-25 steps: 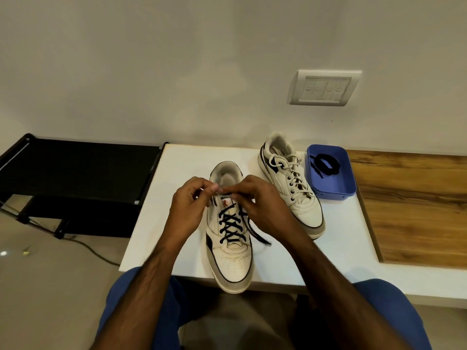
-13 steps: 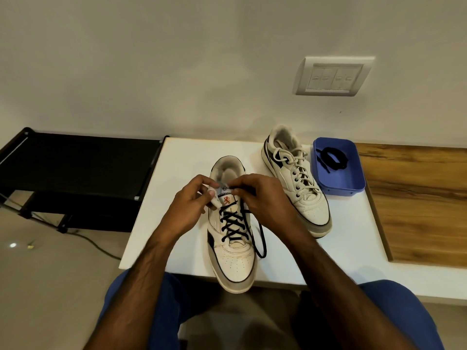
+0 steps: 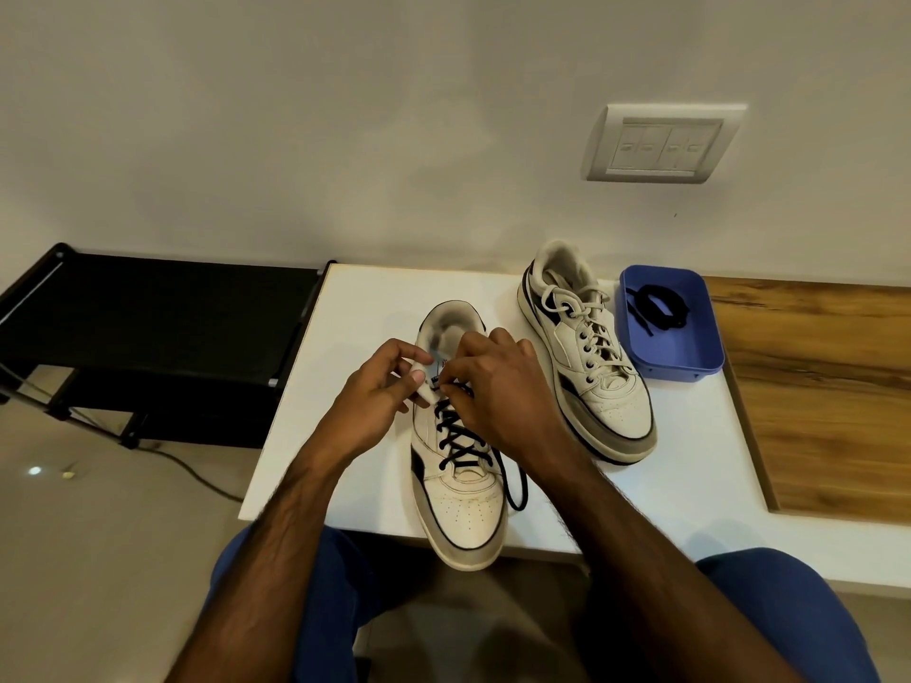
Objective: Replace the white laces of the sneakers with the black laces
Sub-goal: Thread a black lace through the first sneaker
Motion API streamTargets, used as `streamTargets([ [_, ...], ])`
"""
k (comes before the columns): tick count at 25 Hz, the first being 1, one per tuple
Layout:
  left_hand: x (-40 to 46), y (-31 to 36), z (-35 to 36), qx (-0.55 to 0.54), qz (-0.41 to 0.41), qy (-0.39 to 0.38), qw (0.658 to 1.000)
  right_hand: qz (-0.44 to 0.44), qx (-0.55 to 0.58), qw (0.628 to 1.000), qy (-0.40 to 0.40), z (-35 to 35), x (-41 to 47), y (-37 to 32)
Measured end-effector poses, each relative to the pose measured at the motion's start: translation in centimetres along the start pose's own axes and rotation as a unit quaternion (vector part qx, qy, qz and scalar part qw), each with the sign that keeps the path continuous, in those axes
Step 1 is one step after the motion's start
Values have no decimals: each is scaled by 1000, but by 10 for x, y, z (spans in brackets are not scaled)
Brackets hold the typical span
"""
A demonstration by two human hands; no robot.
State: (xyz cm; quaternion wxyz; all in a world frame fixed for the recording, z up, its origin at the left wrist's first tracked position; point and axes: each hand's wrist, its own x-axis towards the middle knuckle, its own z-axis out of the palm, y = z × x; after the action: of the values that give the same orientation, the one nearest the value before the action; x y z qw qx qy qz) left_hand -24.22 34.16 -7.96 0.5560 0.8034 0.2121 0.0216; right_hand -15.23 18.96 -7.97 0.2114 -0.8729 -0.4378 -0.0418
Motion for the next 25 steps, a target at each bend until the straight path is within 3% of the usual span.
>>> streamTargets([
  [5,1,-5,0,5,20,-6,1000,-16,-40,998,43,4,4,-4],
  [9,0,-12,-5,5,13,-37,999,9,-72,997,19,6,1,-8],
  [15,2,-11,2,64,24,43,997,67,-73,995,4,12,0,-16],
  [25,0,-10,6,145,93,51,984,104,-8,993,-54,4,5,-15],
])
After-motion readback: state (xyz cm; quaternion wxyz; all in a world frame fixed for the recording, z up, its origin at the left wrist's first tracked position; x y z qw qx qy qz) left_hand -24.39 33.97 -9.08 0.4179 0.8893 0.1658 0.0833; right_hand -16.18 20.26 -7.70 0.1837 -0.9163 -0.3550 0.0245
